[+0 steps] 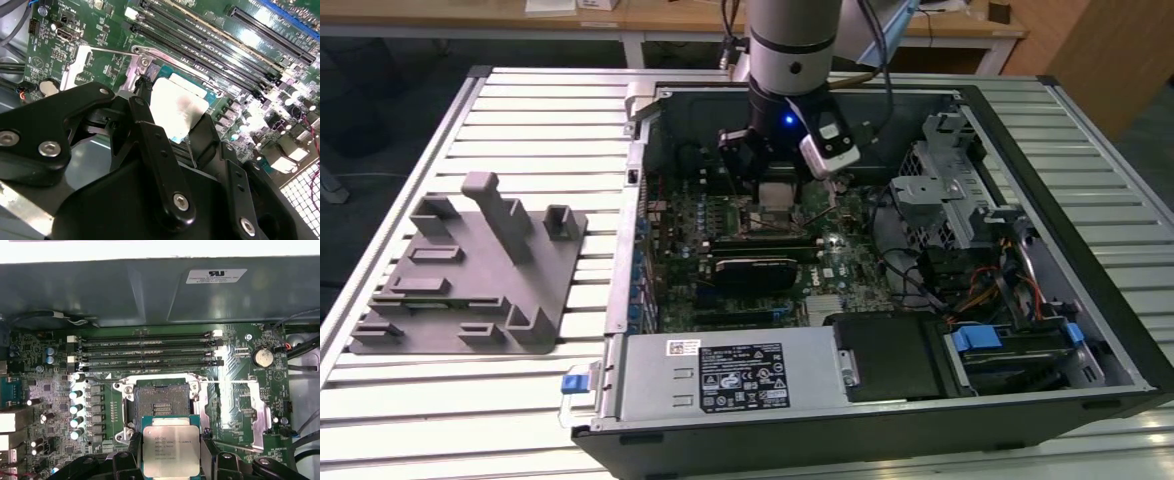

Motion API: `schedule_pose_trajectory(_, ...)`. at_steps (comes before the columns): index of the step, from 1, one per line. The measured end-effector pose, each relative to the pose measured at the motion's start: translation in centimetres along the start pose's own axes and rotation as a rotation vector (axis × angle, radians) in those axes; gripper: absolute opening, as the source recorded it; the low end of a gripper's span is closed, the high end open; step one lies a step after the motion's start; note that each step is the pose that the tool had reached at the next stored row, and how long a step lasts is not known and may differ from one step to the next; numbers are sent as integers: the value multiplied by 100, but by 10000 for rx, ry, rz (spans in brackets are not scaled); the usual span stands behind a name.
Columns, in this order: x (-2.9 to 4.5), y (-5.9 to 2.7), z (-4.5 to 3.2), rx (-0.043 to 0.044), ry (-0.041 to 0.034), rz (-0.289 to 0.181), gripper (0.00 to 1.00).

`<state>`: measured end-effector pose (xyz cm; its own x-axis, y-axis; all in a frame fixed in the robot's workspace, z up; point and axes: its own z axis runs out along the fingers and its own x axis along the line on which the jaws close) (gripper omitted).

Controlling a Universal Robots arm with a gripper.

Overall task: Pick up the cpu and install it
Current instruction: 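Pick up the cpu and move it towards the insertion slot, then place the cpu into insertion slot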

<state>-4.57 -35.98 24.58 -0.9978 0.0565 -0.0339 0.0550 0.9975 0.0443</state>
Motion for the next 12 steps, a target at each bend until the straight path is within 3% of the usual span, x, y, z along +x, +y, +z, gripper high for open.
schedule_pose_trajectory(12,3,38,22,20,-1,0,55)
